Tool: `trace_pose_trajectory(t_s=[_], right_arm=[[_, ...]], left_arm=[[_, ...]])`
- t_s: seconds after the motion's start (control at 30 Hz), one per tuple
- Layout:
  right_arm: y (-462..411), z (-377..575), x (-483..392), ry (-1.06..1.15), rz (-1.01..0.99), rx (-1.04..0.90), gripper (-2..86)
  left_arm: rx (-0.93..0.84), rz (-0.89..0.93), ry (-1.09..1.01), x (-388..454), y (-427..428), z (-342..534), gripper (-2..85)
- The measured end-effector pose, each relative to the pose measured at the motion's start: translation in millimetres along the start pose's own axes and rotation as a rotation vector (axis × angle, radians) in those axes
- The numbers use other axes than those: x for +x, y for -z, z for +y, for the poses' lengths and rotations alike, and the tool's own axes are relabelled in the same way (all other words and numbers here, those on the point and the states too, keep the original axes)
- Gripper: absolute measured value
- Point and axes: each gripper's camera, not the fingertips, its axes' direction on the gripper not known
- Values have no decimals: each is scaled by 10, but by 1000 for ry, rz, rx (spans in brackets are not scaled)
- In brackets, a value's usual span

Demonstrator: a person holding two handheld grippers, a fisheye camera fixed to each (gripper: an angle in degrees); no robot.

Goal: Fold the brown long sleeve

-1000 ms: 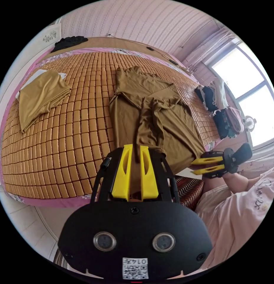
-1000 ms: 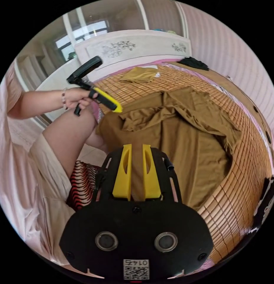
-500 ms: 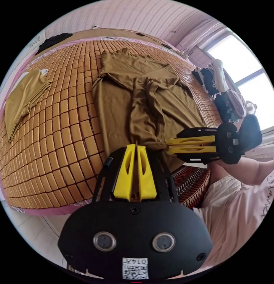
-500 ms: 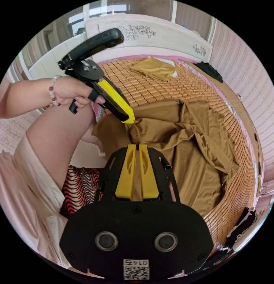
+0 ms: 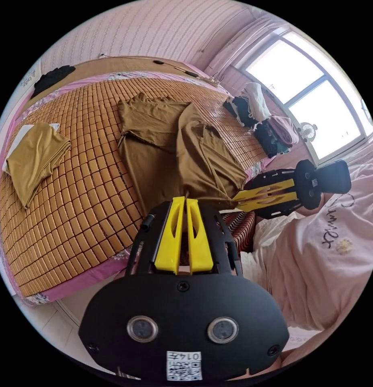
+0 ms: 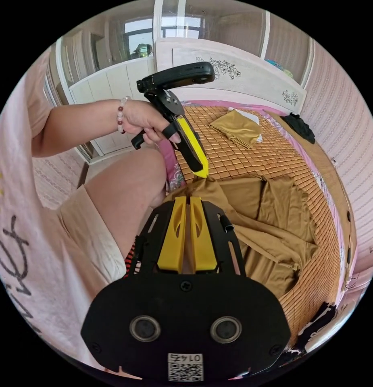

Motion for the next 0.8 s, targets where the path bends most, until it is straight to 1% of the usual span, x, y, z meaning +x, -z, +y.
trace_pose_trajectory(t_s=[0.1,0.2,0.27,0.33,0.47,0.5,0.53,0.6,0.7,0.8], right_arm=[[-298,-20,118,-23,-44,-89,24],[-403,81,301,-55,-131,-136,50],[-404,204,493,-95,-149,-144,58],[-399,355,761,-147,-126,-170,61],[-270,817,1621,-316,69,-216,70],[-202,957,1873,-357,127,-210,86],[-164,1023,1987,-368,153,-201,94],[-66,1242,2331,-351,289,-184,114],[-106,1425,2595,-283,451,-231,112],[-294,1571,2806,-235,519,-289,97]], left_arm=[[-44,-27,-12,-50,-49,-20,-10],[-141,-60,-18,-113,-248,-34,-9],[-203,-64,-31,-124,-413,-19,-6],[-248,-58,-38,-123,-526,-6,0],[-326,-90,-68,-66,-600,-10,35],[-346,-101,-67,-69,-599,-17,36],[-376,-137,-67,-81,-578,-39,38],[-371,-193,-78,-101,-498,-112,38],[-288,-216,-102,-149,-352,-425,24],[-141,-149,-139,-120,-305,-1013,3]])
